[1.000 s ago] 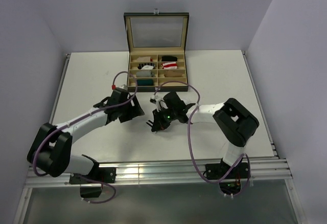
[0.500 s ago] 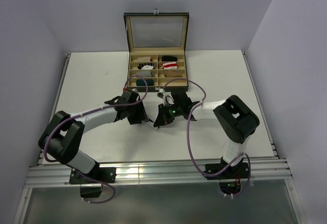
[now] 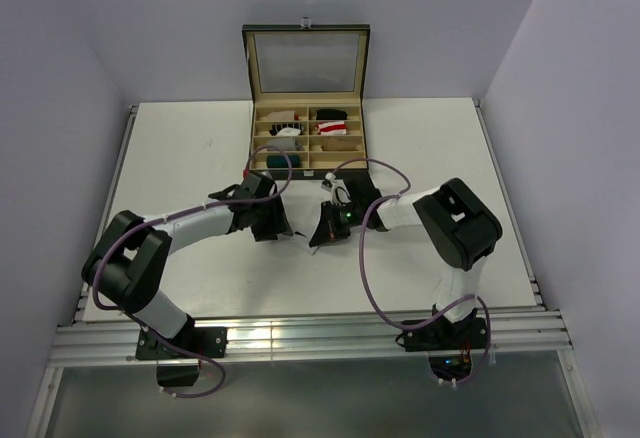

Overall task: Roll the socks
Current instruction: Roll the sock at the center of the board.

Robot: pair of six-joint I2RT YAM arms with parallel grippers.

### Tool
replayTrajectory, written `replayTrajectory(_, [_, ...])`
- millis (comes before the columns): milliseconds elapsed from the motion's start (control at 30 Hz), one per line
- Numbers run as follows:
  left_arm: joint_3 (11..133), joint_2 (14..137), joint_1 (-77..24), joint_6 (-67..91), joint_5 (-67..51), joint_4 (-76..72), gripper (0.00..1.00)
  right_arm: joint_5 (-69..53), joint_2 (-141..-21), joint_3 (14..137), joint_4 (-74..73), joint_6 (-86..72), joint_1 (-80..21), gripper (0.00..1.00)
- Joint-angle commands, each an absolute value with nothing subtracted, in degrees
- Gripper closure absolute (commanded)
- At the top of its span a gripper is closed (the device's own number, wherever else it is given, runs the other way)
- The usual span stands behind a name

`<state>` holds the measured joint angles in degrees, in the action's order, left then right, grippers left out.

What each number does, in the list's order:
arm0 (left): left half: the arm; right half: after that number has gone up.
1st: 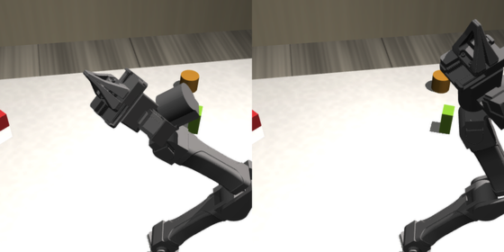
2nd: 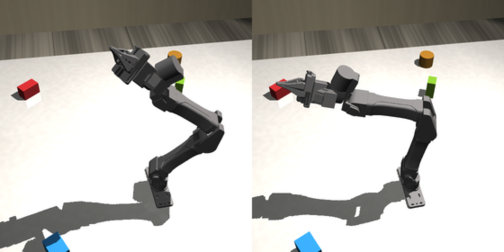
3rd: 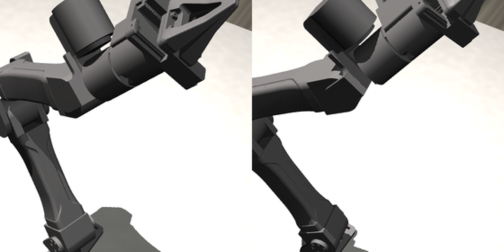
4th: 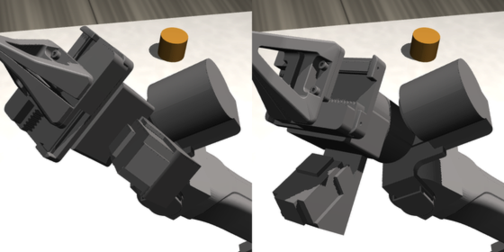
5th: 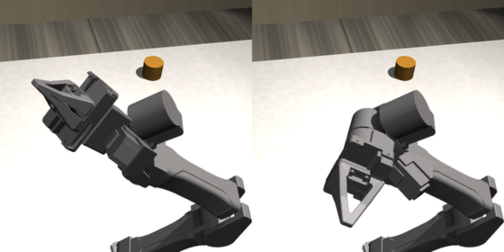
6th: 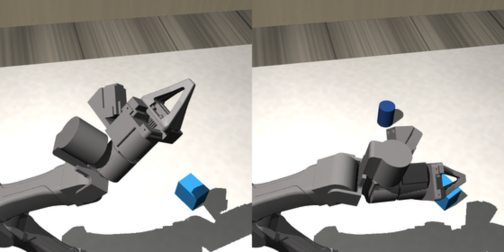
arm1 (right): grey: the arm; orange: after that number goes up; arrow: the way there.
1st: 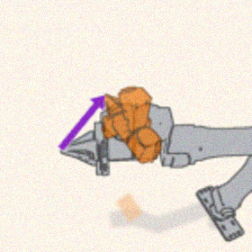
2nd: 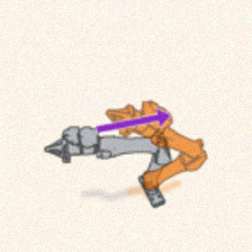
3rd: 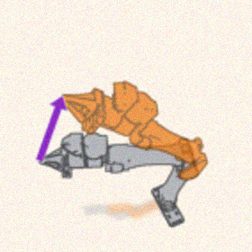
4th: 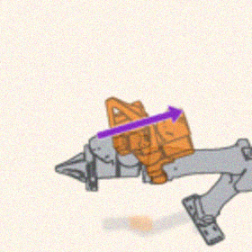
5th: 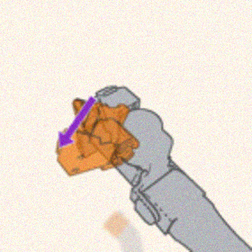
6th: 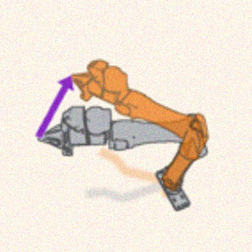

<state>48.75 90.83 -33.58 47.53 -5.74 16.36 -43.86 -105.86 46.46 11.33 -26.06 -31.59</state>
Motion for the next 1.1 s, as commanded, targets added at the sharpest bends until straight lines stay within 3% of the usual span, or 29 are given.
replayTrajectory(0, [51.06,90.0,-33.84,46.58,-3.78,16.17,0.48,-42.01,-107.93,45.44,9.05,-27.33,-29.54,1.0])
replayTrajectory(167, [48.26,87.28,-33.84,45.18,-5.18,14.24,0.42,-41.75,-109.16,45.79,7.91,-27.77,-28.74,1.0])
replayTrajectory(400, [43.16,82.62,-33.93,43.16,-7.2,10.46,0.42,-42.01,-109.6,46.14,7.74,-27.69,-28.74,1.0])
replayTrajectory(1067, [47.2,91.05,-34.98,41.57,-10.19,8.35,0.45,-42.45,-109.51,46.32,7.73,-27.51,-28.74,1.0])
